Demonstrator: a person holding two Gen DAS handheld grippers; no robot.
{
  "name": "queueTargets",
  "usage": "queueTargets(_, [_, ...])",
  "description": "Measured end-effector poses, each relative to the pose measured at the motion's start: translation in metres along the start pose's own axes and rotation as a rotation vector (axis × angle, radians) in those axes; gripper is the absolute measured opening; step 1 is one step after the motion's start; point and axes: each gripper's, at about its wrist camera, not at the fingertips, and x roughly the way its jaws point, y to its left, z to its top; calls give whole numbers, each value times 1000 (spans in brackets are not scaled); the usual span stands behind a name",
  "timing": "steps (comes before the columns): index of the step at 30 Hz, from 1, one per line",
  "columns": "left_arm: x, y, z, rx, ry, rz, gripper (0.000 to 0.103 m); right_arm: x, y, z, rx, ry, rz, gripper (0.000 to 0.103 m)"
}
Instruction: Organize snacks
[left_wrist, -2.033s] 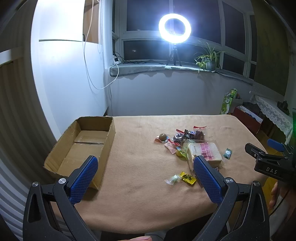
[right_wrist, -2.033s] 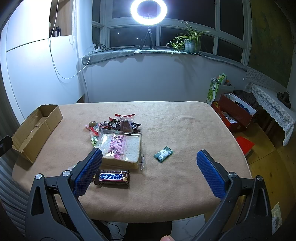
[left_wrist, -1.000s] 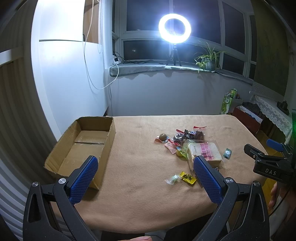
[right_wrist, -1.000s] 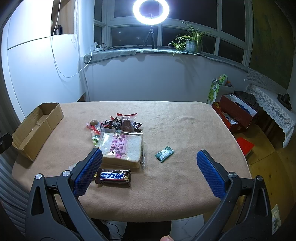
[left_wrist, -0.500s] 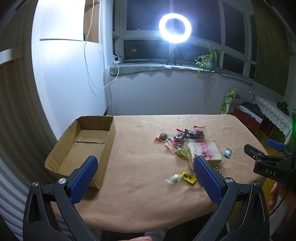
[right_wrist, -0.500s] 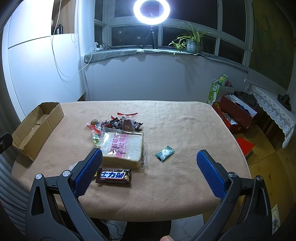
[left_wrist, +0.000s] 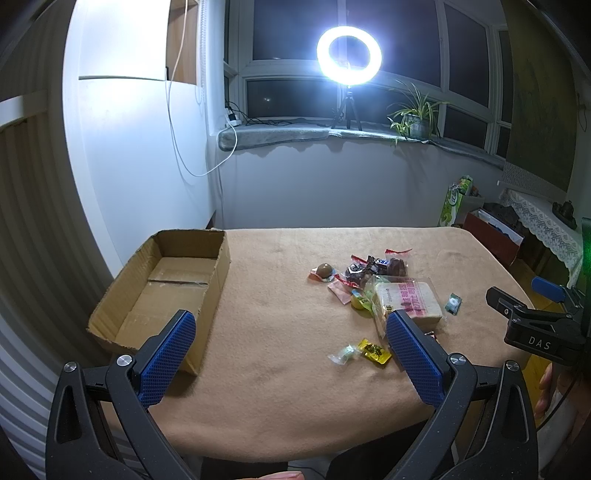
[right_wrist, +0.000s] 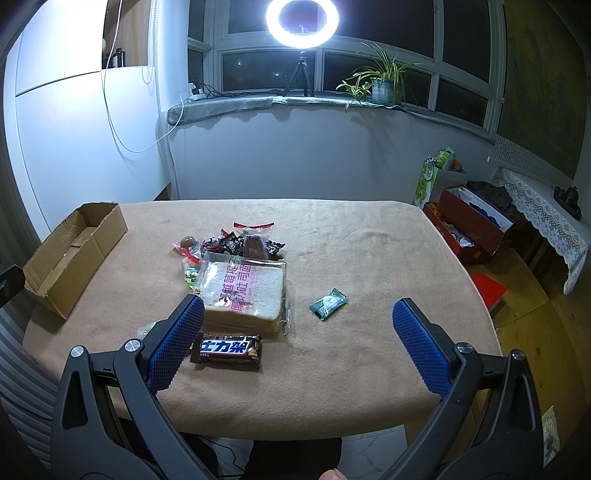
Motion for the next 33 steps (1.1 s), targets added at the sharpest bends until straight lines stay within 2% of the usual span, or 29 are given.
queueTargets(18, [2,0,-2,-3,10,1,103,3,2,-6,-1,17,2,103])
queueTargets(23, [25,0,-18,-6,66,2,103,25,1,-25,6,86,15,103])
queueTargets(28, [66,-2,-52,-9,155,-3,103,54,2,-58,-2,188,38,103])
queueTargets(33, [88,-5,-78,3,219,-17,103,66,6,-82,-15,214,72,103])
